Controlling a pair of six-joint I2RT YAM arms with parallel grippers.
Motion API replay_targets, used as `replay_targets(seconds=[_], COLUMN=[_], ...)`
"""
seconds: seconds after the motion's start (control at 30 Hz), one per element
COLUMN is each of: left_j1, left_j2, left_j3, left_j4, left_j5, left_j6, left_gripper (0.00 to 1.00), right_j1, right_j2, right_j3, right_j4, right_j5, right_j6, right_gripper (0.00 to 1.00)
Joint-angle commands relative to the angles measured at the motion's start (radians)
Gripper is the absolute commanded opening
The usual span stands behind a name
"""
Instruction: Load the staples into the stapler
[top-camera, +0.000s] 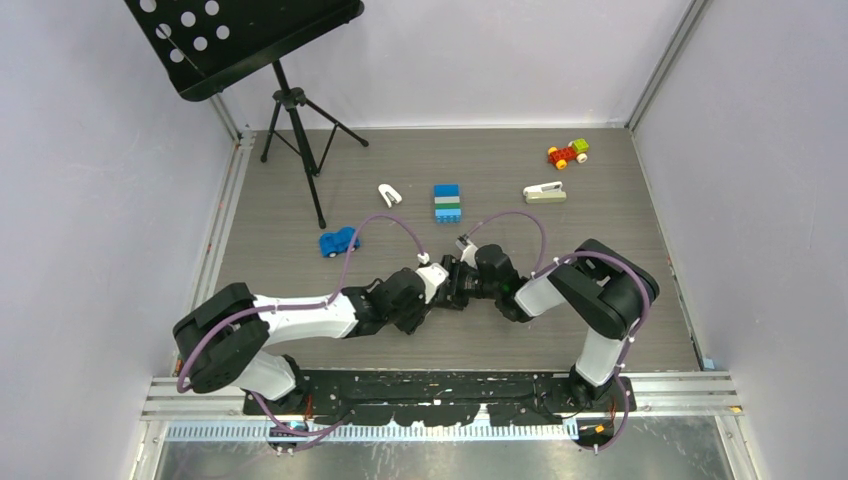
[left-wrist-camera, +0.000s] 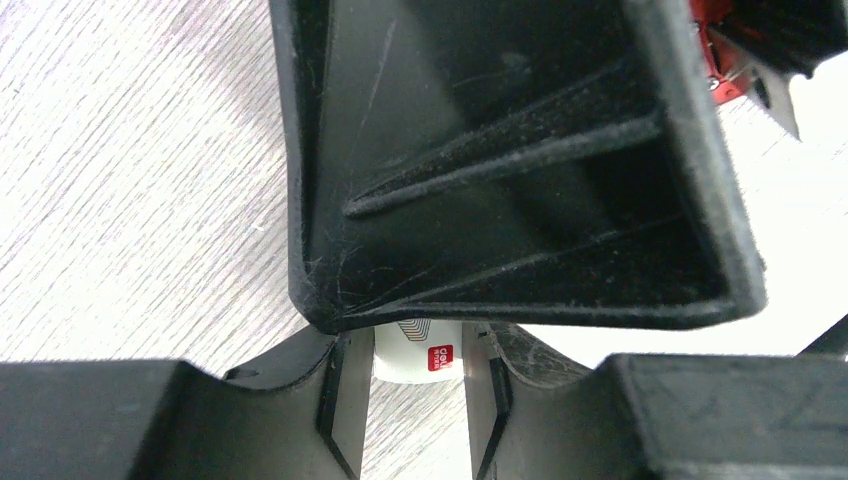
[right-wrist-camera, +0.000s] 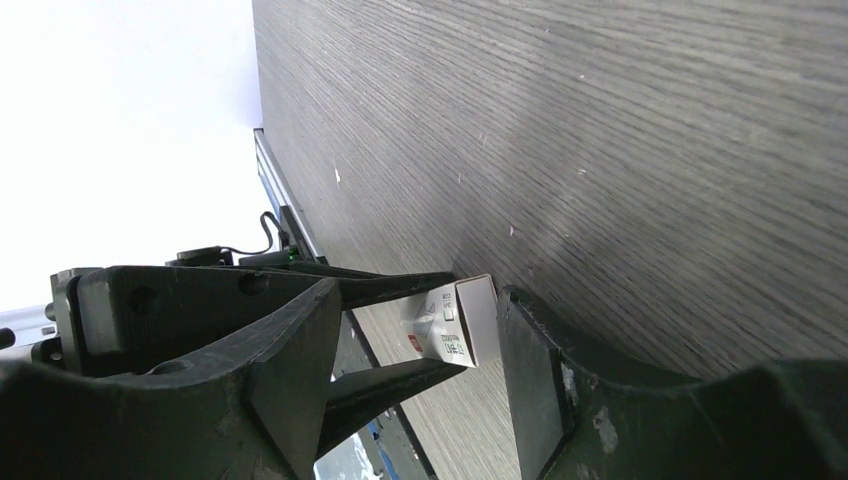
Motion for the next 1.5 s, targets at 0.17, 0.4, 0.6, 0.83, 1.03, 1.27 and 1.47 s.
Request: replay_targets(seconds=[0.17,0.4,0.6,0.83,1.03,1.27,1.47], left_j1=[-0.008,-0.009,-0.009,-0.008,-0.009,-0.009,-0.009], left_j2=[-0.007,-0.019,-0.021,-0.020,-0.010,0.011,0.001], left_j3=[-0.035,-0.009,0.017,0.041,0.053,0.052,0.036], left_j4=[0.034,0.045,0.081,0.125,0.172,0.214,0.187], left_j5=[0.043,0.037,0.030,0.026,0.050,0.083,0.044], left_j6=[0.026,0.051,0.066,0.093,0.109,0.108,0.105], left_gripper=[0.32,0.31,0.31,0.31,0.32,0.32,0.32], right_j1=[0.006,0.007,0.020,0.030,0.033,0.035,0.026], right_j2=[0.038,0.036,0.038,0.031,0.023,0.012,-0.077], right_j3=[-0.010,-0.011,-0.005,-0.004,-0.001,-0.003,-0.021], right_j4=[0.100,0.089,0.072,0.060,0.042,0.032,-0.109], right_j5=[-0.075,-0.087,-0.097,-0.116,-0.123,-0.118,-0.006], right_j6=[0.030,0.024,0.015,0.009,0.001,-0.003,-0.067], right_gripper=[0.62,0.61,0.61,0.61,0.61,0.61,0.61])
